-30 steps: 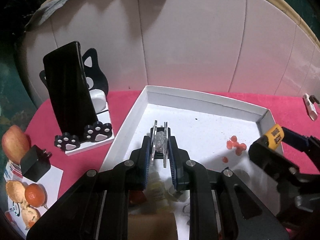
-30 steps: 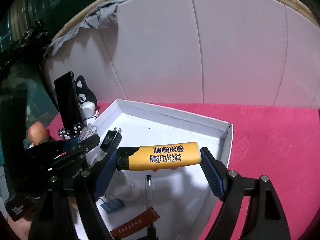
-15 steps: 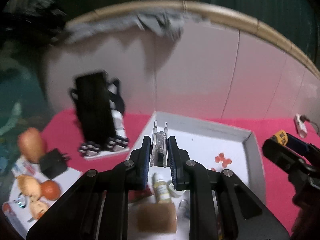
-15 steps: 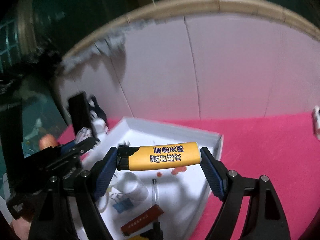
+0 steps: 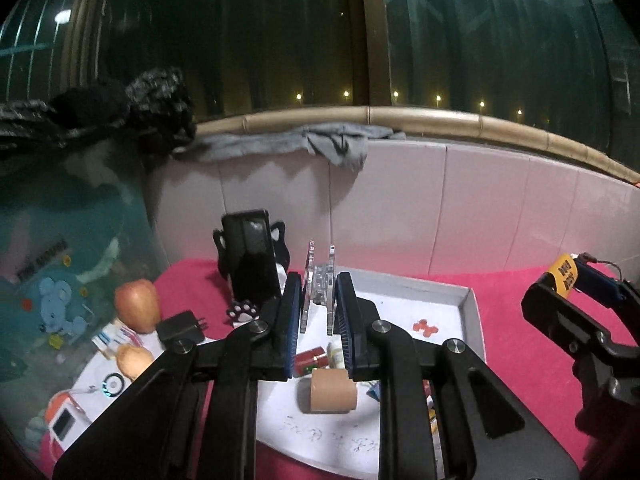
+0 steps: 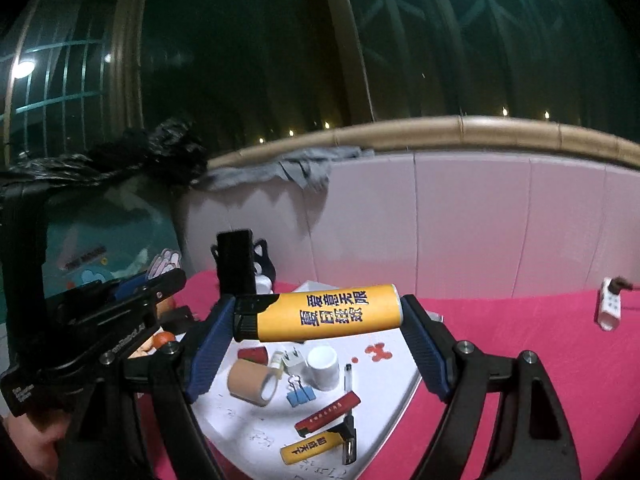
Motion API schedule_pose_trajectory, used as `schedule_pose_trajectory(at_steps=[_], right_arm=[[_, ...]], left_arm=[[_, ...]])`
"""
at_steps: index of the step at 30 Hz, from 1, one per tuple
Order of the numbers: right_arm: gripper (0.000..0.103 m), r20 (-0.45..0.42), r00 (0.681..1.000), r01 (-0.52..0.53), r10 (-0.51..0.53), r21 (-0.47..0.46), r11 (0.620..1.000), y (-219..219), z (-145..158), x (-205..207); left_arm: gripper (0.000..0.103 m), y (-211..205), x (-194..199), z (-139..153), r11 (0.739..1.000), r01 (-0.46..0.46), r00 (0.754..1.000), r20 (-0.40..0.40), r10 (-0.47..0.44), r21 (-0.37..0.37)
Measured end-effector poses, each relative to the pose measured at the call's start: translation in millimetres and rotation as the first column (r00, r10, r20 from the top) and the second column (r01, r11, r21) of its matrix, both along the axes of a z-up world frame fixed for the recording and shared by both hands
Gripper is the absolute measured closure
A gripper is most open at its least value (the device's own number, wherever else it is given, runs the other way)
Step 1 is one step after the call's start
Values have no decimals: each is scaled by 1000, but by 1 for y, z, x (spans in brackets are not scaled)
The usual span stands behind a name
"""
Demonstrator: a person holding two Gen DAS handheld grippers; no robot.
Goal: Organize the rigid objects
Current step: 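Lower the clear clip and yellow lighter into the tray and open both tools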
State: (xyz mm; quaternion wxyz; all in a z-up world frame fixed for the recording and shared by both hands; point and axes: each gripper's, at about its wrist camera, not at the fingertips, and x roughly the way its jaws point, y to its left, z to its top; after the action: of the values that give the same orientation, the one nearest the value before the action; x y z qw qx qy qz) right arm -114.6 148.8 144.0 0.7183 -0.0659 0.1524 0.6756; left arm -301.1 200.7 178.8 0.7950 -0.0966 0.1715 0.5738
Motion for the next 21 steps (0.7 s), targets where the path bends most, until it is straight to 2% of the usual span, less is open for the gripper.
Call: schedule_pose_trajectory(at_steps=[4, 10, 21], right_arm=[[21, 25, 1000, -10, 9, 35, 999, -12, 8, -9], [21, 32, 999, -23, 22, 36, 999, -11, 11, -12], [21, -7, 1000, -8, 7, -73, 997, 17, -18, 4]], left_arm=[[86, -13, -4, 11, 999, -17, 1000, -8, 18, 41], [86, -14, -6, 13, 998, -29, 999, -15, 29, 47], [86, 24, 10, -28, 997, -16, 997, -75, 11, -72]])
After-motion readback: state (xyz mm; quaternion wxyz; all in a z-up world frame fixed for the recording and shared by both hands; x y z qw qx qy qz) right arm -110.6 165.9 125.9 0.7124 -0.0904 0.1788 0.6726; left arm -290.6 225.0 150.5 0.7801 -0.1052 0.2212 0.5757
